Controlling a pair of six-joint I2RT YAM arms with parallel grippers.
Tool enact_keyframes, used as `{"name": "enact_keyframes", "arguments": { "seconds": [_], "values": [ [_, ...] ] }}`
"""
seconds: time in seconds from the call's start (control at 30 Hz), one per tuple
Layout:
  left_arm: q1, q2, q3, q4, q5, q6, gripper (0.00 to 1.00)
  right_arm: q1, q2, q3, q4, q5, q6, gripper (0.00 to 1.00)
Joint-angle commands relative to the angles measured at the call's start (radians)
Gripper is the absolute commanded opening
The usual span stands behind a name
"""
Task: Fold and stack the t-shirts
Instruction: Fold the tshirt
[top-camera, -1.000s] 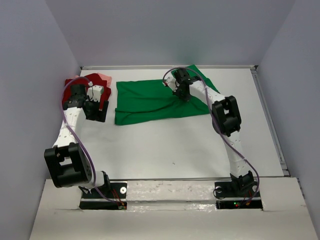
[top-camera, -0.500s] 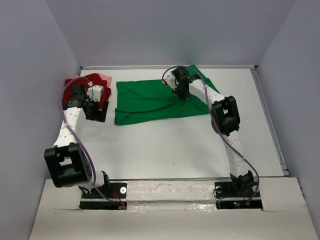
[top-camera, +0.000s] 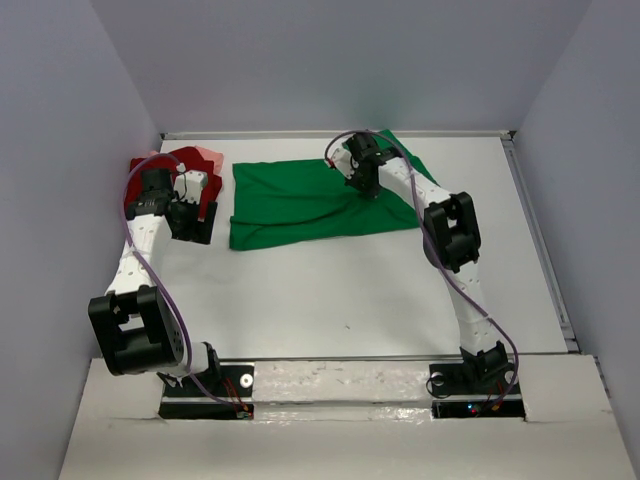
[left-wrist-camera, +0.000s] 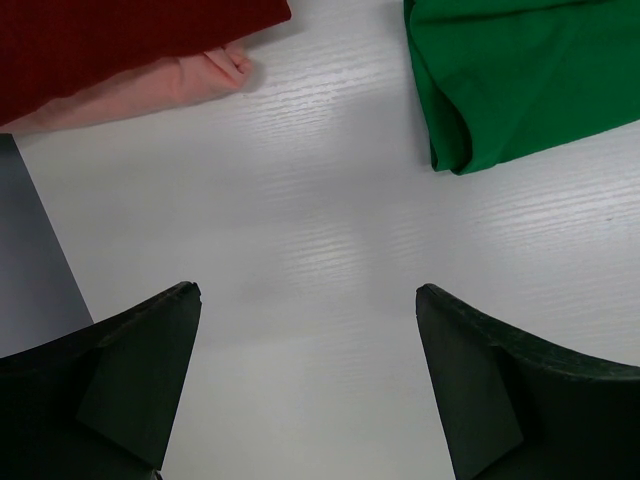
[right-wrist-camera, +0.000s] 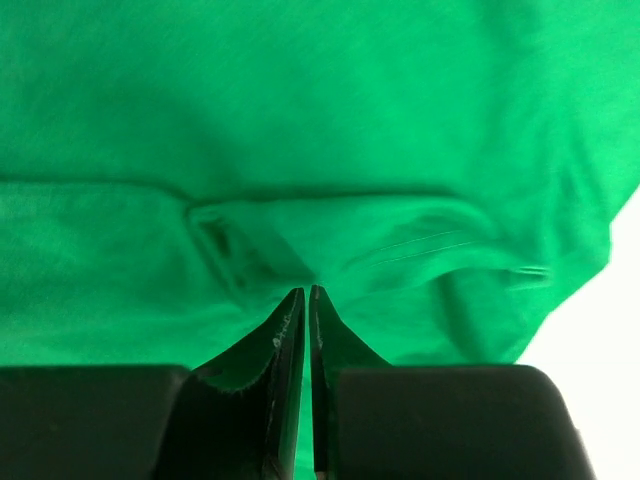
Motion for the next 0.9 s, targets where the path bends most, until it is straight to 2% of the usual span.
{"name": "enact_keyframes", "arguments": {
  "seconds": [0.0, 0.17, 0.5, 0.87],
  "values": [
    [0.006, 0.006, 0.015, 0.012, 0.006, -0.009, 0.99, 0.019, -0.085, -0.047, -0.024, -0.033, 0.026, 0.13],
    [0.006, 0.009, 0.018, 0.009, 0.005, -0.009, 0.99, 0.019, -0.080, -0.060, -0.047, -0.042, 0.025, 0.25],
    [0.006, 0.009, 0.015, 0.012, 0.003, -0.009, 0.99, 0.019, -0.077, -0.058, -0.058, -0.070, 0.039, 0.36],
    [0.006, 0.011, 0.021, 0.014, 0.005, -0.014, 0.99, 0.028, -0.083, -0.006, -0.087, -0.060, 0.040, 0.37]
  ]
}}
